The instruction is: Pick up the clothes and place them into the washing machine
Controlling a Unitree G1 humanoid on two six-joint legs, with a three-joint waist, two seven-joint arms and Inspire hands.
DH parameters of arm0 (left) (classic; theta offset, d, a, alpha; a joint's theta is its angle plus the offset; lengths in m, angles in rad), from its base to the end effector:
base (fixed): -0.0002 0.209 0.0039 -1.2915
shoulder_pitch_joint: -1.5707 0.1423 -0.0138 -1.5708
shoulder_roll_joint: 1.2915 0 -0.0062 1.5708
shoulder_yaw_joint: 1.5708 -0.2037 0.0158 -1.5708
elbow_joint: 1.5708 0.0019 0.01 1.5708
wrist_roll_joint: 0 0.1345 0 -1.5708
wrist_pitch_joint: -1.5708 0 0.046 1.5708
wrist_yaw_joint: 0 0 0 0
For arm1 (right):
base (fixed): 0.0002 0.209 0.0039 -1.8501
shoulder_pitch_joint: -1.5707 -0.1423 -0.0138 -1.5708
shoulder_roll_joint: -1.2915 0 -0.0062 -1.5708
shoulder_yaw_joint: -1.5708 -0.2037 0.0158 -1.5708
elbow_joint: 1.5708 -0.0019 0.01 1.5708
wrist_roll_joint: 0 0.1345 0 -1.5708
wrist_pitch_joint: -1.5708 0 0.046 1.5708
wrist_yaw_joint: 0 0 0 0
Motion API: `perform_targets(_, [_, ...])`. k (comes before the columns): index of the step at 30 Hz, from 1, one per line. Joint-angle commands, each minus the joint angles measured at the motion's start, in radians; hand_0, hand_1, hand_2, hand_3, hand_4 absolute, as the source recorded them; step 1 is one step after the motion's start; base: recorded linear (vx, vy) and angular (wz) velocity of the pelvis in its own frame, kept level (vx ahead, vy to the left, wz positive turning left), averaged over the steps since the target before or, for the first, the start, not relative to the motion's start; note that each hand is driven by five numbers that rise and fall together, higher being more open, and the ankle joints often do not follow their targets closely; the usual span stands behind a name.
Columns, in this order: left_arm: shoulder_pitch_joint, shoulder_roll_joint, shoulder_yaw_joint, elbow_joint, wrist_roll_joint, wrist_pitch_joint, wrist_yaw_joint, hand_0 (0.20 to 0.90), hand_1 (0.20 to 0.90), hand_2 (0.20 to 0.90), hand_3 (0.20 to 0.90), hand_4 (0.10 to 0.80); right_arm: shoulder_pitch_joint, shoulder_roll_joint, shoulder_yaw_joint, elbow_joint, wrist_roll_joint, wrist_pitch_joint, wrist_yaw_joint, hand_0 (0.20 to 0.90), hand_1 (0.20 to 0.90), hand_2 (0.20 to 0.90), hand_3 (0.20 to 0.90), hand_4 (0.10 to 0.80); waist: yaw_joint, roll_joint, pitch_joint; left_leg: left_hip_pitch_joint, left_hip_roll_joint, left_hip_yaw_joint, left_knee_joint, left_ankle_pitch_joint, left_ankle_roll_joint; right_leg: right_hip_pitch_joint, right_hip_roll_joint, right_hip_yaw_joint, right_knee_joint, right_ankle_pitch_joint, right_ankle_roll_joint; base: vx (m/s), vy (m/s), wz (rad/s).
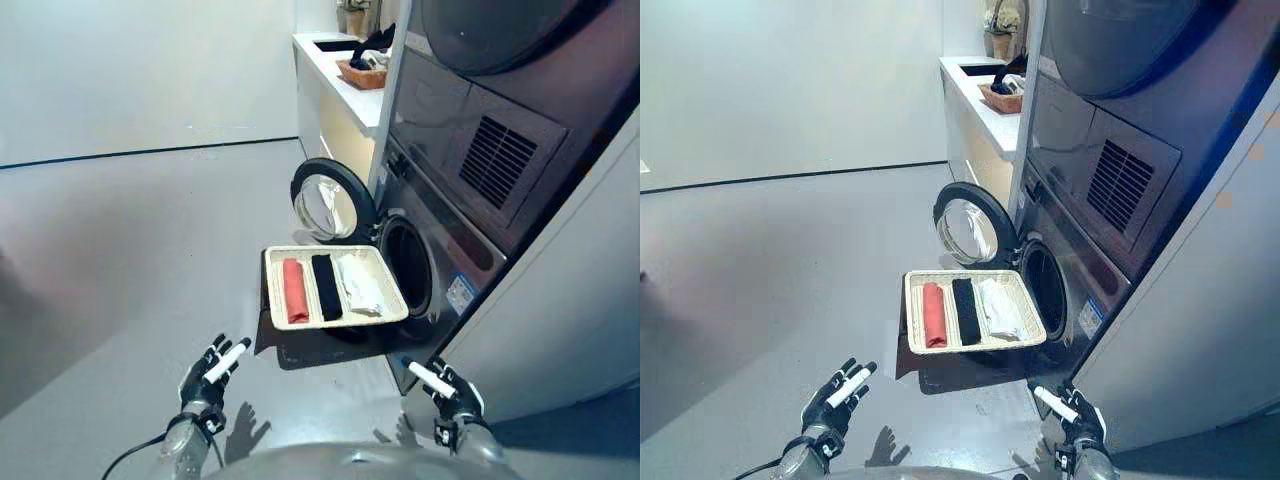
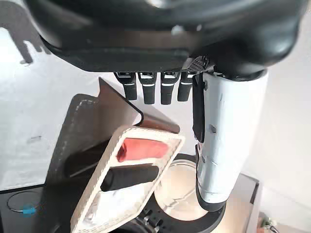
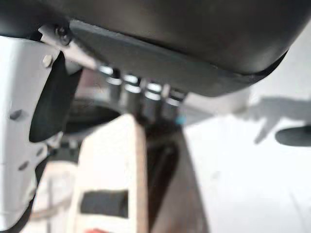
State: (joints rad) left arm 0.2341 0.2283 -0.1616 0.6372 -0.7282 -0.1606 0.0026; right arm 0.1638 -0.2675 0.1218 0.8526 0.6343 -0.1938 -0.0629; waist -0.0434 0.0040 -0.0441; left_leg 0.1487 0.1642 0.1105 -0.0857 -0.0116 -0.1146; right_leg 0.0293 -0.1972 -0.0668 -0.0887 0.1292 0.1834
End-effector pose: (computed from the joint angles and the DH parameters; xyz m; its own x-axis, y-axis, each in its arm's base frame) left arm 0.0805 0.2071 -0.1004 0.7321 0.1322 -0.6683 -0.3985 0.8787 -0.2627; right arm 0.0761 -0.2327 -0.1106 0.6297 -0.2772 -0.7257 0.4460 0.8939 0.0456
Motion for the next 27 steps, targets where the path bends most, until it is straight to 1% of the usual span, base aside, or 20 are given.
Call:
perform_targets(1, [-0.093, 0.022, 0.020, -0.049, 0.015, -0.082, -0.028, 0.900, 0.900, 0.900, 0.900, 0.800, -0.084, -0.022, -0.024, -0.008, -0.025, -0.067, 0.017, 0.900, 0.900, 0.900, 0.900, 0.800, -0.012, -0.012, 0.023, -0.014, -0.007, -0.016, 0.000, 0.039, 0.006, 0.074, 0.018, -0.021, 0.001, -0.075, -0.012, -0.036, -0.003, 0.03])
perform_targets(4, [-0.091, 0.025, 0.025, -0.051, 0.007, -0.077, -0.029, 0.900, 0.900, 0.900, 0.900, 0.800, -0.085, -0.011, -0.026, 0.006, -0.020, -0.069, 0.009, 0.900, 0.900, 0.900, 0.900, 0.800, -0.018, -0.009, 0.025, -0.028, -0.004, -0.021, -0.002, 0.044, -0.001, 0.075, 0.019, -0.039, 0.001, -0.077, -0.013, -0.038, -0.011, 0.08])
perform_targets(5, [-0.088, 0.023, 0.028, -0.047, 0.006, -0.077, -0.028, 0.900, 0.900, 0.900, 0.900, 0.800, -0.083, -0.009, -0.026, 0.008, -0.019, -0.068, 0.010, 0.900, 0.900, 0.900, 0.900, 0.800, -0.018, -0.007, 0.026, -0.020, -0.002, -0.021, -0.002, 0.033, -0.002, 0.083, 0.021, -0.041, 0.001, -0.087, -0.012, 0.002, -0.018, 0.18])
perform_targets(10, [-0.076, 0.031, 0.036, -0.041, 0.025, -0.078, -0.024, 0.900, 0.900, 0.900, 0.900, 0.800, -0.098, -0.010, -0.001, 0.026, -0.030, -0.066, 0.020, 0.900, 0.900, 0.900, 0.900, 0.800, -0.010, -0.005, 0.031, -0.011, -0.003, -0.019, 0.012, 0.035, 0.006, 0.077, 0.024, -0.023, 0.001, -0.078, -0.020, 0.003, -0.005, 0.06])
perform_targets(11, [-0.075, 0.031, 0.037, -0.043, 0.028, -0.078, -0.024, 0.900, 0.900, 0.900, 0.900, 0.800, -0.101, -0.011, 0.001, 0.026, -0.029, -0.065, 0.023, 0.900, 0.900, 0.900, 0.900, 0.800, -0.007, -0.008, 0.040, -0.018, -0.001, -0.023, 0.051, 0.015, 0.005, 0.087, 0.023, -0.020, 0.001, -0.086, -0.020, 0.000, 0.000, 0.00])
perform_targets(13, [-0.082, 0.034, 0.039, -0.052, 0.025, -0.081, -0.022, 0.900, 0.900, 0.900, 0.900, 0.800, -0.113, -0.013, 0.002, 0.034, -0.030, -0.068, 0.021, 0.900, 0.900, 0.900, 0.900, 0.800, -0.004, -0.020, 0.065, -0.081, -0.003, -0.038, 0.150, -0.005, 0.001, 0.085, 0.014, -0.014, 0.001, -0.082, -0.027, -0.068, -0.031, -0.02])
perform_targets(14, [-0.083, 0.034, 0.039, -0.052, 0.025, -0.081, -0.022, 0.900, 0.900, 0.900, 0.900, 0.800, -0.113, -0.013, 0.002, 0.034, -0.030, -0.068, 0.021, 0.900, 0.900, 0.900, 0.900, 0.800, -0.006, -0.020, 0.064, -0.086, -0.003, -0.040, 0.156, -0.007, 0.001, 0.083, 0.013, -0.016, 0.001, -0.082, -0.027, -0.123, -0.021, 0.02])
perform_targets(15, [-0.085, 0.034, 0.040, -0.063, 0.022, -0.082, -0.019, 0.900, 0.900, 0.900, 0.900, 0.800, -0.118, -0.014, 0.000, 0.038, -0.025, -0.069, 0.019, 0.900, 0.900, 0.900, 0.900, 0.800, -0.005, -0.026, 0.085, -0.126, -0.006, -0.048, 0.206, -0.001, -0.006, 0.079, 0.012, -0.015, 0.001, -0.077, -0.032, -0.103, -0.004, 0.10])
perform_targets(17, [-0.095, 0.037, 0.039, -0.063, 0.032, -0.085, -0.013, 0.900, 0.900, 0.900, 0.900, 0.800, -0.122, -0.020, -0.006, 0.033, -0.022, -0.072, 0.014, 0.900, 0.900, 0.900, 0.900, 0.800, -0.005, -0.031, 0.096, -0.159, -0.010, -0.044, 0.232, 0.026, -0.016, 0.069, 0.006, -0.024, 0.003, -0.065, -0.030, -0.100, 0.006, 0.10])
perform_targets(18, [-0.095, 0.037, 0.039, -0.063, 0.032, -0.085, -0.013, 0.900, 0.900, 0.900, 0.900, 0.800, -0.122, -0.020, -0.007, 0.033, -0.022, -0.072, 0.014, 0.900, 0.900, 0.900, 0.900, 0.800, -0.006, -0.031, 0.095, -0.162, -0.011, -0.044, 0.233, 0.026, -0.016, 0.067, 0.006, -0.025, 0.003, -0.064, -0.030, -0.059, 0.051, 0.07])
perform_targets(19, [-0.100, 0.037, 0.036, -0.055, 0.042, -0.085, -0.011, 0.900, 0.900, 0.900, 0.900, 0.800, -0.119, -0.024, -0.014, 0.022, -0.022, -0.072, 0.012, 0.900, 0.900, 0.900, 0.900, 0.800, -0.014, -0.031, 0.090, -0.159, -0.006, -0.017, 0.193, 0.029, -0.013, 0.052, 0.000, -0.037, 0.002, -0.056, -0.023, -0.001, 0.064, 0.10])
perform_targets(20, [-0.096, 0.033, 0.034, -0.047, 0.045, -0.082, -0.015, 0.900, 0.900, 0.900, 0.900, 0.800, -0.114, -0.022, -0.014, 0.024, -0.024, -0.069, 0.014, 0.900, 0.900, 0.900, 0.900, 0.800, -0.017, -0.026, 0.079, -0.139, -0.004, -0.003, 0.152, 0.020, -0.006, 0.047, 0.003, -0.036, 0.001, -0.056, -0.018, 0.032, 0.085, 0.06])
perform_targets(23, [-0.097, 0.029, 0.022, -0.027, 0.056, -0.078, -0.018, 0.900, 0.900, 0.900, 0.900, 0.800, -0.106, -0.017, -0.022, 0.032, -0.020, -0.067, 0.013, 0.900, 0.900, 0.900, 0.900, 0.800, -0.022, -0.021, 0.061, -0.110, -0.003, 0.016, 0.109, 0.019, -0.002, 0.050, 0.004, -0.035, 0.001, -0.063, -0.013, 0.051, 0.040, 0.09])
perform_targets(24, [-0.105, 0.030, 0.016, -0.025, 0.055, -0.080, -0.016, 0.900, 0.900, 0.900, 0.900, 0.800, -0.103, -0.011, -0.025, 0.037, -0.015, -0.065, 0.011, 0.900, 0.900, 0.900, 0.900, 0.800, -0.028, -0.022, 0.056, -0.095, -0.009, 0.008, 0.105, 0.009, 0.007, 0.049, 0.000, -0.026, 0.002, -0.061, -0.010, 0.050, 0.037, 0.01])
perform_targets(25, [-0.106, 0.033, 0.019, -0.033, 0.051, -0.079, -0.017, 0.900, 0.900, 0.900, 0.900, 0.800, -0.101, -0.011, -0.015, 0.036, -0.024, -0.060, 0.017, 0.900, 0.900, 0.900, 0.900, 0.800, -0.029, -0.028, 0.060, -0.095, -0.014, -0.004, 0.124, -0.007, 0.014, 0.044, -0.003, -0.010, 0.016, -0.059, -0.014, 0.031, 0.027, -0.12])
perform_targets(27, [-0.112, 0.035, 0.021, -0.031, 0.047, -0.085, -0.014, 0.900, 0.900, 0.900, 0.900, 0.800, -0.107, -0.017, -0.002, 0.041, -0.031, -0.058, 0.021, 0.900, 0.900, 0.900, 0.900, 0.800, -0.021, -0.033, 0.076, -0.108, -0.033, -0.051, 0.174, -0.038, 0.026, 0.025, -0.005, 0.025, 0.053, -0.069, -0.024, -0.016, 0.031, -0.16])
